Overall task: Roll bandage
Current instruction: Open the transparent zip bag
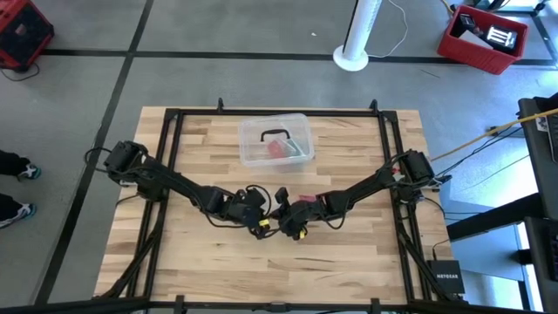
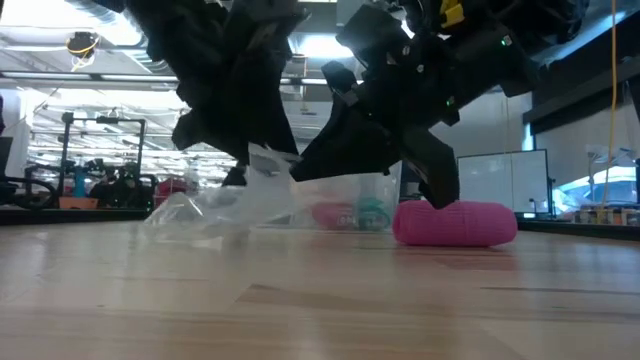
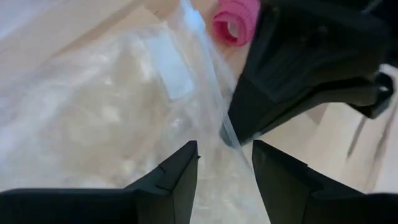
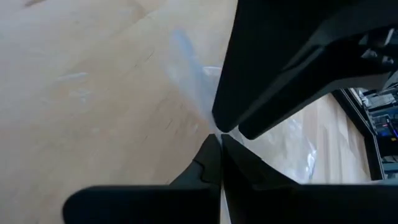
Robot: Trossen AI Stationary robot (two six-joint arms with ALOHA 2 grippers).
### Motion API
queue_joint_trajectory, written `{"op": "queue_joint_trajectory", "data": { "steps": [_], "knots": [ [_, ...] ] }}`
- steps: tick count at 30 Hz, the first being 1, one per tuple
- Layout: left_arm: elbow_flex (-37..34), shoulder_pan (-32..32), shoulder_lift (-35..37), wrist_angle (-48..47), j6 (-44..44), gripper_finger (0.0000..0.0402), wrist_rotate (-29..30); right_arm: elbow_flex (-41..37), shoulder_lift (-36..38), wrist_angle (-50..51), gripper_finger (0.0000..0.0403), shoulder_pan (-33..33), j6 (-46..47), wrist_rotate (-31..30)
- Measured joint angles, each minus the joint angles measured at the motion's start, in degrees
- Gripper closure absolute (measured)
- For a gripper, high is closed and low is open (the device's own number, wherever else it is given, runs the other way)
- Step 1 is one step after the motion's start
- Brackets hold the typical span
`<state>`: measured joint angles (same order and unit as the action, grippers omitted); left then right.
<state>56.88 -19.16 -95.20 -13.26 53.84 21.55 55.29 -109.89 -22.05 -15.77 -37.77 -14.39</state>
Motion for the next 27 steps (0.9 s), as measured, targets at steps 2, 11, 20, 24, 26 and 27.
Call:
{"op": "queue_joint_trajectory", "data": {
  "steps": [2, 11, 20, 24, 26, 27],
  "knots": [
    [0.0, 0.6, 0.0, -0.2, 0.0, 0.0258, 0.0, 0.0, 0.0, -0.1, 0.0400, 0.0, 0.0, 0.0],
    [0.0, 1.5, 0.0, -2.5, -0.2, 0.0259, -0.5, 0.0, 0.0, 0.0, 0.0400, 0.0, 0.4, 0.1],
    [-0.1, 1.6, -1.2, -0.6, -2.8, 0.0288, -2.3, 0.0, -0.1, 0.2, 0.0400, 0.0, 1.5, 0.7],
    [-0.2, 1.5, -2.2, -0.4, -3.0, 0.0367, -2.3, 0.0, -0.1, -0.5, 0.0400, 0.1, 1.8, 1.0],
    [-0.3, 1.4, -2.6, -1.0, -2.8, 0.0392, -1.8, 0.0, 0.0, -0.6, 0.0400, 0.0, 1.8, 1.0],
    [-0.3, 1.4, -2.6, -2.1, -2.5, 0.0392, -1.4, 0.0, 0.0, -0.6, 0.0400, 0.0, 2.0, 1.1]
  ]
}}
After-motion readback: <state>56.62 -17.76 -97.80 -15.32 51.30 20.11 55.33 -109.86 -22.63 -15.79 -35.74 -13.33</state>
